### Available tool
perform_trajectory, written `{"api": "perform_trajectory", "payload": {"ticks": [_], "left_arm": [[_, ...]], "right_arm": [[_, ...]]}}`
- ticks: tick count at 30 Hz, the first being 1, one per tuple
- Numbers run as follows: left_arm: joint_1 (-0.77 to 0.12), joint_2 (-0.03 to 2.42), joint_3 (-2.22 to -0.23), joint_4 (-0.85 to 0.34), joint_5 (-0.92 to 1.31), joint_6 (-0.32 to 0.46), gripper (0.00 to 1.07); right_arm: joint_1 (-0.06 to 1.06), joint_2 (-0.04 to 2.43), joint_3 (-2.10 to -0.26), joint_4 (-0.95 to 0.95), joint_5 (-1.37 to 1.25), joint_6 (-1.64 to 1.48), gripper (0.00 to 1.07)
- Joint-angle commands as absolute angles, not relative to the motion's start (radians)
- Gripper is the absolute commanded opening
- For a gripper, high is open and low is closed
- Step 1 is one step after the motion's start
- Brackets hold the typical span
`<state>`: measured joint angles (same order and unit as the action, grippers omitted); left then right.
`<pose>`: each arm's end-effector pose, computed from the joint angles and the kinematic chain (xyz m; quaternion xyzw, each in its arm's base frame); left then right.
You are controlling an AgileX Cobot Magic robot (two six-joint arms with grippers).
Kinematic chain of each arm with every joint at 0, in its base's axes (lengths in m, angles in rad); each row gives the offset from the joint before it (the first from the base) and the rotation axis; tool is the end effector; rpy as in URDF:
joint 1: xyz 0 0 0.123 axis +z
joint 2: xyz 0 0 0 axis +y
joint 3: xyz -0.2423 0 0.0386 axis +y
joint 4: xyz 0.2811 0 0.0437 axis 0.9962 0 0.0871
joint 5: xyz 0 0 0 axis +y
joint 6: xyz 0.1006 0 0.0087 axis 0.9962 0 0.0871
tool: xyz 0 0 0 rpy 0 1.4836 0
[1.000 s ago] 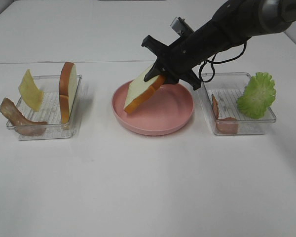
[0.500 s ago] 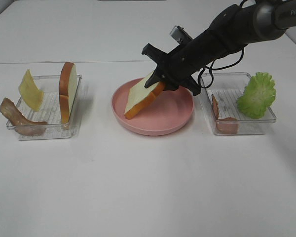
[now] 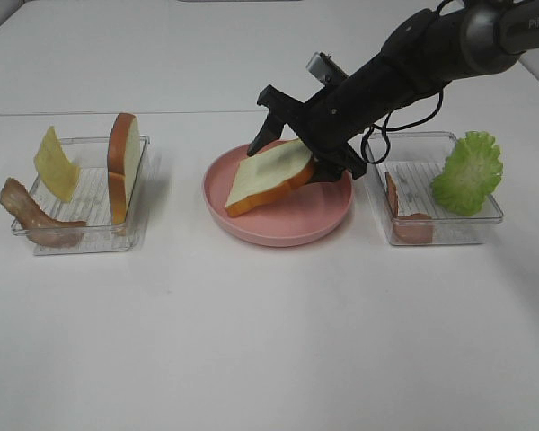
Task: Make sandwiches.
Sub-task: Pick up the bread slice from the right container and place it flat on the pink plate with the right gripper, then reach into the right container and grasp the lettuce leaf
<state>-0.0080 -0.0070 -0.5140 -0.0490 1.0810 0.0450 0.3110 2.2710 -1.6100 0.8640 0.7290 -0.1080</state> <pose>0.0692 -0.0049 0.2917 0.0240 0.8525 -0.0148 0.5220 0.4354 0.1937 0.0678 0.0791 0.9369 0.3288 0.0885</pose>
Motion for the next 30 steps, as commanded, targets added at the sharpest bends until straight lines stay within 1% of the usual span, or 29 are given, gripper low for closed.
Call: {"api": "perform_trajectory", "payload": {"ticks": [1,3,4,5,6,7,8,10,11,12,13,15,16,17,18,19,21,23,24,25,27,30], "left_arm": [[-0.013,-0.018,-0.514,-0.055,1.075,0.042,1.0],[-0.013,-0.018,-0.514,-0.055,1.075,0.042,1.0],[-0.013,-0.018,-0.514,-0.055,1.075,0.042,1.0],[-0.013,-0.018,-0.514,-0.055,1.075,0.042,1.0],[-0.013,-0.018,-0.514,-0.055,1.075,0.042,1.0],[-0.013,-0.018,-0.514,-0.055,1.075,0.042,1.0],[-0.013,-0.018,-0.514,-0.055,1.075,0.042,1.0],[-0.013,-0.018,-0.514,-0.054,1.075,0.042,1.0],[-0.013,-0.018,-0.514,-0.054,1.075,0.042,1.0],[-0.013,-0.018,-0.514,-0.054,1.075,0.042,1.0],[-0.013,-0.018,-0.514,-0.054,1.075,0.042,1.0],[-0.013,-0.018,-0.514,-0.054,1.075,0.042,1.0],[-0.013,-0.018,-0.514,-0.054,1.075,0.042,1.0],[-0.013,-0.018,-0.514,-0.054,1.075,0.042,1.0],[-0.013,-0.018,-0.514,-0.054,1.075,0.042,1.0],[-0.013,-0.018,-0.514,-0.054,1.075,0.042,1.0],[-0.013,-0.018,-0.514,-0.054,1.075,0.042,1.0],[-0.013,-0.018,-0.514,-0.054,1.075,0.042,1.0],[-0.013,-0.018,-0.514,-0.054,1.075,0.042,1.0],[-0.013,-0.018,-0.514,-0.054,1.075,0.042,1.0],[-0.013,-0.018,-0.514,-0.054,1.075,0.042,1.0],[-0.013,-0.018,-0.514,-0.052,1.075,0.042,1.0]], "right_arm": [[0.31,2.238,-1.61,0.78,0.722,-0.082,0.77],[0.31,2.23,-1.611,0.754,0.722,-0.069,0.77],[0.308,2.216,-1.621,0.68,0.729,-0.038,0.77],[0.308,2.216,-1.621,0.68,0.729,-0.038,0.77],[0.308,2.212,-1.628,0.64,0.737,-0.02,0.77],[0.308,2.208,-1.655,0.564,0.766,0.018,0.77],[0.308,2.208,-1.655,0.564,0.766,0.018,0.77],[0.308,2.208,-1.727,0.453,0.835,0.068,0.77],[0.308,2.208,-1.727,0.453,0.835,0.068,0.77],[0.308,2.208,-1.772,0.377,0.875,0.097,0.77],[0.308,2.208,-1.772,0.377,0.875,0.097,0.77],[0.308,2.208,-1.843,0.281,0.964,0.158,0.77],[0.308,2.208,-1.843,0.281,0.964,0.158,0.77],[0.308,2.208,-1.895,0.213,1.035,0.218,0.77],[0.308,2.208,-1.895,0.213,1.035,0.218,0.77],[0.308,2.206,-1.943,0.136,1.097,0.259,0.77],[0.308,2.206,-1.97,0.099,1.131,0.275,0.77],[0.308,2.203,-2.041,0.007,1.228,0.282,0.77],[0.308,2.203,-2.041,0.007,1.228,0.282,0.77],[0.308,2.203,-2.09,-0.027,1.298,0.282,0.77],[0.308,2.202,-2.121,-0.049,1.33,0.282,0.77],[0.308,2.18,-2.133,-0.05,1.33,0.282,0.76]]}}
